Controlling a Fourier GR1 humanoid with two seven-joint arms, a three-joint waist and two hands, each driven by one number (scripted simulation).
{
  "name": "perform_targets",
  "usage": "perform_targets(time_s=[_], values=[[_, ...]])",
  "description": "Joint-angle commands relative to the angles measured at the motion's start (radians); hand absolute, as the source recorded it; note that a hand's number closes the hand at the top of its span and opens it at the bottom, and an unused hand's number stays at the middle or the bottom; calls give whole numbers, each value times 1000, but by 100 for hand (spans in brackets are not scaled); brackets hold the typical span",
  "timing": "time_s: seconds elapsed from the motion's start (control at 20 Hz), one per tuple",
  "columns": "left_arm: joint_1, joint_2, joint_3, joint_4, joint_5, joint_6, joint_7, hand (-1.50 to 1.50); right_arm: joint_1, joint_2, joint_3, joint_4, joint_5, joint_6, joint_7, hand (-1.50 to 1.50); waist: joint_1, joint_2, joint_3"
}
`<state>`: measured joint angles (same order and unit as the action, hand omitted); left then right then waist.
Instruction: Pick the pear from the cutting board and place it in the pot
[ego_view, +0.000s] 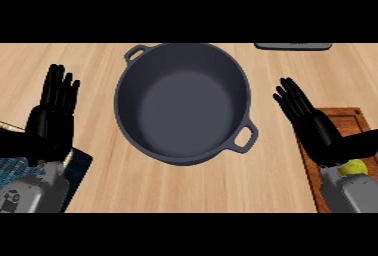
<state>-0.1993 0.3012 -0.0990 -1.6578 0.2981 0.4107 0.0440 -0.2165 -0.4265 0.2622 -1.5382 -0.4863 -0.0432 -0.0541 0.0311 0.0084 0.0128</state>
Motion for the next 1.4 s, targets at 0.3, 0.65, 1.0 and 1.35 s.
perform_targets(time_s=[0.3, 0.65, 1.0, 1.35], values=[[28, 20, -111, 33, -16, -78, 116, 0, -135, -326, -5, 59, 41, 414, 97, -150, 1, -24, -36], [71, 48, -119, -26, 17, -118, 205, 0, 44, -421, -275, 365, 78, 499, -409, -150, -32, -7, -9], [10, 33, -125, 0, -20, -95, 246, 0, -15, -688, -261, 504, 283, 663, -456, -150, -20, -3, -11], [11, 17, -119, -24, -11, -115, 247, 0, -154, -812, -168, 558, 418, 839, -430, -150, 2, -2, -12]])
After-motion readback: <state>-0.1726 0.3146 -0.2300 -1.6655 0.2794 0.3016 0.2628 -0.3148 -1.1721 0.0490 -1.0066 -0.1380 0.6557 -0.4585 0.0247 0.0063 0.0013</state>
